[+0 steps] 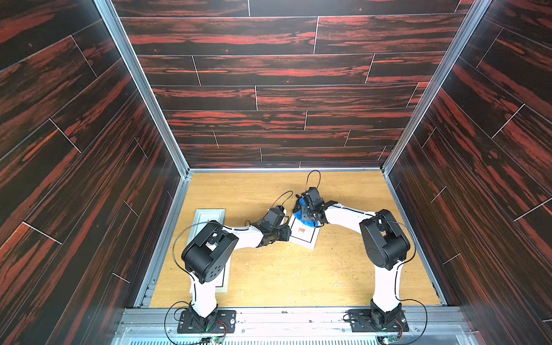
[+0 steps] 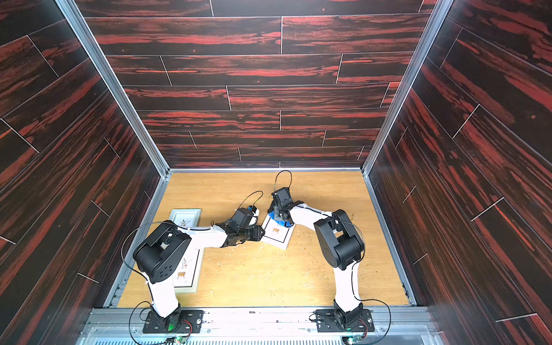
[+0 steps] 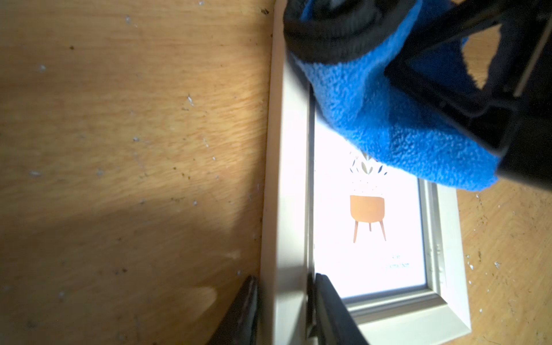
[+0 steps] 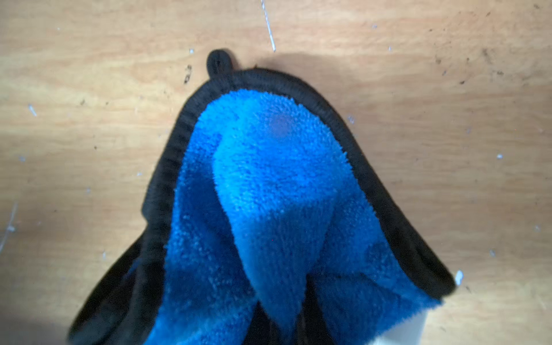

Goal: Wipe the picture frame with a cloth
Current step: Wipe the dirt from the picture frame.

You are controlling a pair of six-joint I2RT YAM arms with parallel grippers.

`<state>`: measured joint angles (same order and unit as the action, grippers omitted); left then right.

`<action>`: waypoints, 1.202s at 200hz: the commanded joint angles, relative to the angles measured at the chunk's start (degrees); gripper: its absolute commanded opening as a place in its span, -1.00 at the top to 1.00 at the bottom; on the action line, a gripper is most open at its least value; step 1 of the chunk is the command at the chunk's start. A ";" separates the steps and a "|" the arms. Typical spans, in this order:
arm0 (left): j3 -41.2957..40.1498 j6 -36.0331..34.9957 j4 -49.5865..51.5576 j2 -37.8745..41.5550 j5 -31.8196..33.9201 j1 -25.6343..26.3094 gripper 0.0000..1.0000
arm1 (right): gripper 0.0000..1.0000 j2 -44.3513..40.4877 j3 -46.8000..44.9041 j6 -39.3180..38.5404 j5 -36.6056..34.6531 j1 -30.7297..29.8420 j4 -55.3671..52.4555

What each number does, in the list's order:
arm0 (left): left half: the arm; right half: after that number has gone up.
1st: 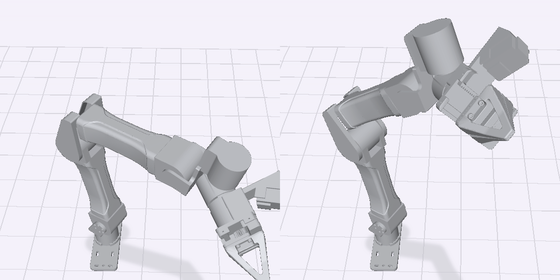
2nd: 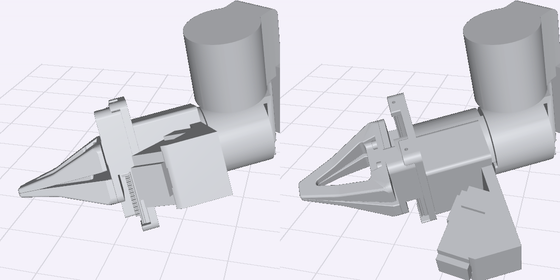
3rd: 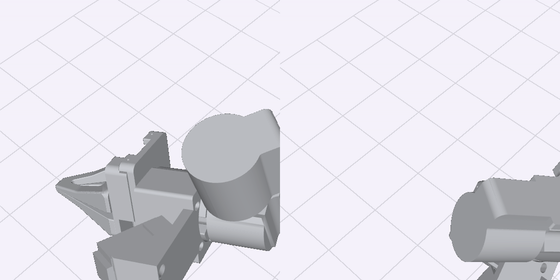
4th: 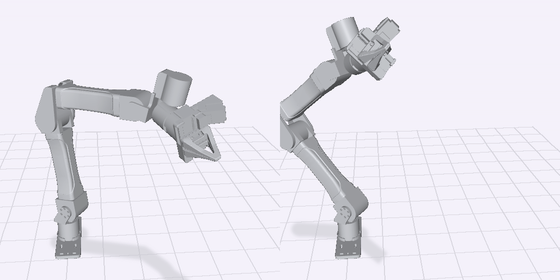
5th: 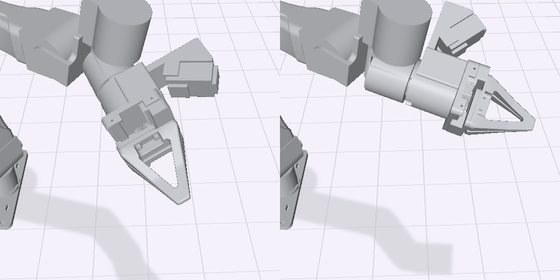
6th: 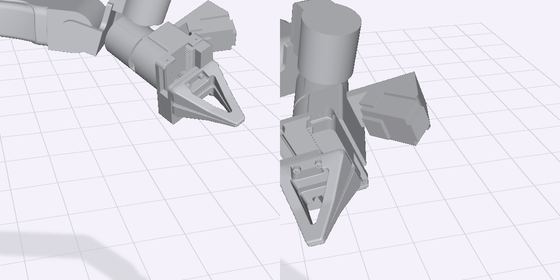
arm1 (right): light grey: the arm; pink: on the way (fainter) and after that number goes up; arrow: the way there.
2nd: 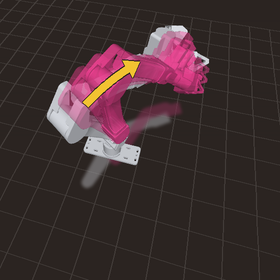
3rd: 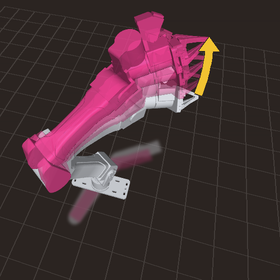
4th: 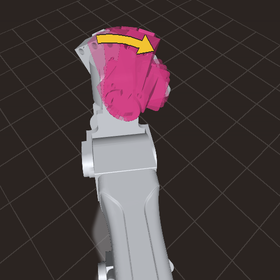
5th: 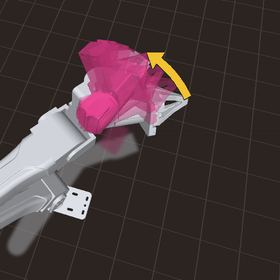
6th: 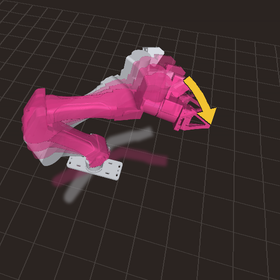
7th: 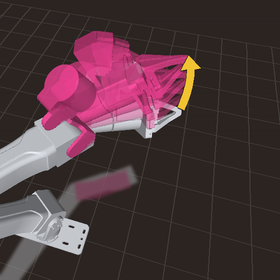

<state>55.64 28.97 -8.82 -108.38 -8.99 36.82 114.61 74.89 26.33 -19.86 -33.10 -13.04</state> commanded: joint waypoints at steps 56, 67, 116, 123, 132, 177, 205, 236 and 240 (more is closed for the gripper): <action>-2.86 0.48 9.17 -2.19 0.68 0.27 0.29 | 1.00 0.45 -0.22 -0.31 -1.36 -2.05 -2.36; -2.81 0.49 9.11 -2.10 0.59 0.27 0.29 | 1.00 2.20 2.43 -1.06 -2.23 -0.44 -3.49; -2.81 0.22 9.32 -1.84 1.27 0.20 0.29 | 1.00 0.17 -0.82 -0.66 0.73 -3.95 -2.44; -2.82 0.16 9.26 -1.86 1.41 0.15 0.29 | 1.00 -0.21 -1.66 -0.11 0.82 -4.95 -2.37; -2.82 0.13 9.43 -1.92 1.52 0.20 0.29 | 1.00 -0.37 -2.55 0.34 1.66 -5.24 -1.88; -2.58 0.03 9.79 -1.50 1.17 0.20 0.28 | 1.00 3.38 3.66 -2.30 -3.43 0.65 -4.19; -2.64 0.17 9.57 -1.39 1.51 0.16 0.28 | 1.00 1.60 1.84 -2.01 0.27 0.01 -3.33; -2.84 0.27 9.26 -1.49 1.29 0.19 0.28 | 1.00 -0.35 -2.22 0.39 4.29 -4.87 -0.93; -2.82 0.27 9.30 -1.51 1.28 0.23 0.28 | 1.00 -0.18 -2.00 0.46 3.80 -5.18 -1.14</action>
<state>55.59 28.99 -8.84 -108.33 -8.64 36.82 115.09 74.63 25.28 -19.25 -34.15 -13.26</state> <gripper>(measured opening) 0.358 0.090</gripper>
